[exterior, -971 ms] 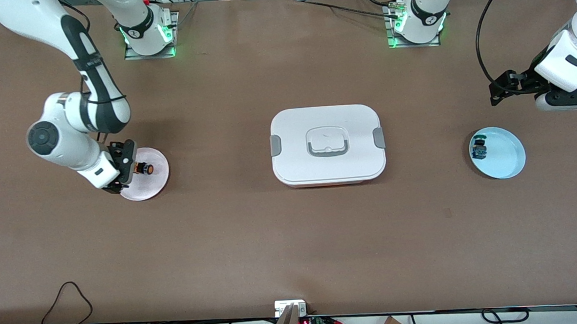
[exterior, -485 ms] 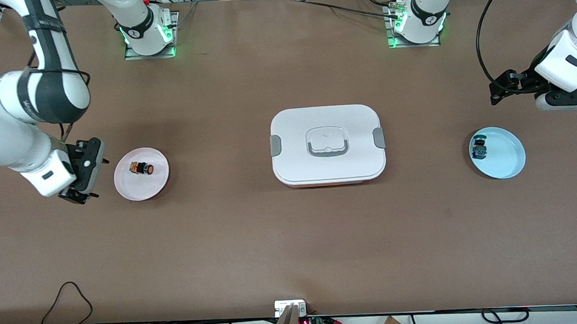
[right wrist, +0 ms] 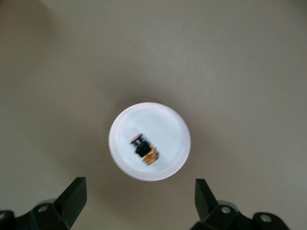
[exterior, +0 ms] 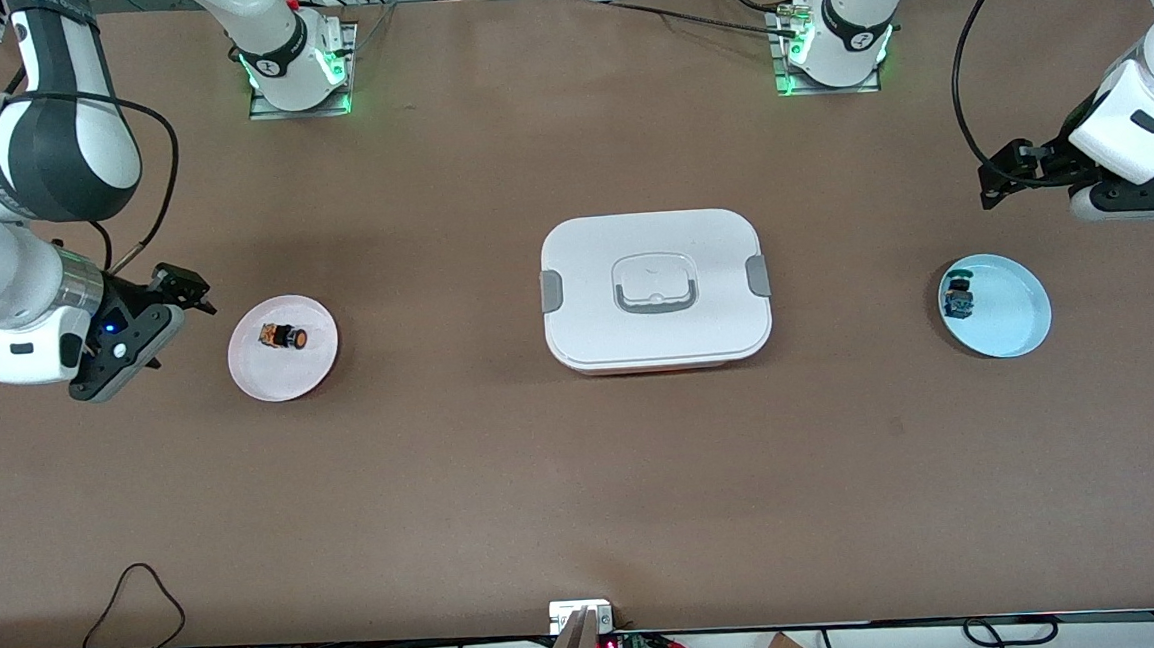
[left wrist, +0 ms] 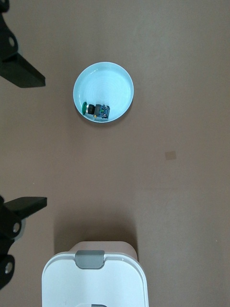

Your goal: Transfer orange switch to right arm and place

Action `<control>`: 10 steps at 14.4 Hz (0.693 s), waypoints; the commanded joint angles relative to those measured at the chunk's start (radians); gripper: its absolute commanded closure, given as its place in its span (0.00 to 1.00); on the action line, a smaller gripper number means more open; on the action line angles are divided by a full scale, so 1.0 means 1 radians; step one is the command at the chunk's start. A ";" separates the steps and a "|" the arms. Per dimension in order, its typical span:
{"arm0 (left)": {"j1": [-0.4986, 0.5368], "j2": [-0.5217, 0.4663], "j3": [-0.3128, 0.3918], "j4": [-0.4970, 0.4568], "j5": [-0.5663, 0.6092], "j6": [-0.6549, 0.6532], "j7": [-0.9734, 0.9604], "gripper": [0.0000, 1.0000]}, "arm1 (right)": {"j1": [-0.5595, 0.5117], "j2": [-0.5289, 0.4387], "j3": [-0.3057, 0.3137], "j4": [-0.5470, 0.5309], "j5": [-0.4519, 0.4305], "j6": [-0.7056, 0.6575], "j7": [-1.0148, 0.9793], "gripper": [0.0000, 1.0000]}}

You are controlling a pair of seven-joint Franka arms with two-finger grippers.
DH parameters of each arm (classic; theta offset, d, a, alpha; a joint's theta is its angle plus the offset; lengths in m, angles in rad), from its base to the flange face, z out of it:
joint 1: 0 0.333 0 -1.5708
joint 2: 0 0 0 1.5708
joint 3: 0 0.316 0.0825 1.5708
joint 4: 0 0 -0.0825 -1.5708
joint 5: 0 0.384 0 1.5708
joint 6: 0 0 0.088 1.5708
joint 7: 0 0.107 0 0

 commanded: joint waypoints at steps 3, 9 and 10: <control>-0.008 0.000 0.009 0.016 -0.008 -0.027 0.020 0.00 | 0.018 -0.014 0.011 0.080 0.006 -0.192 0.401 0.00; -0.010 0.002 0.005 0.028 -0.008 -0.027 0.017 0.00 | -0.003 -0.019 -0.047 0.104 -0.030 -0.125 0.418 0.00; -0.010 0.002 0.003 0.029 -0.008 -0.027 0.016 0.00 | -0.008 -0.031 -0.063 0.106 -0.027 -0.128 0.472 0.00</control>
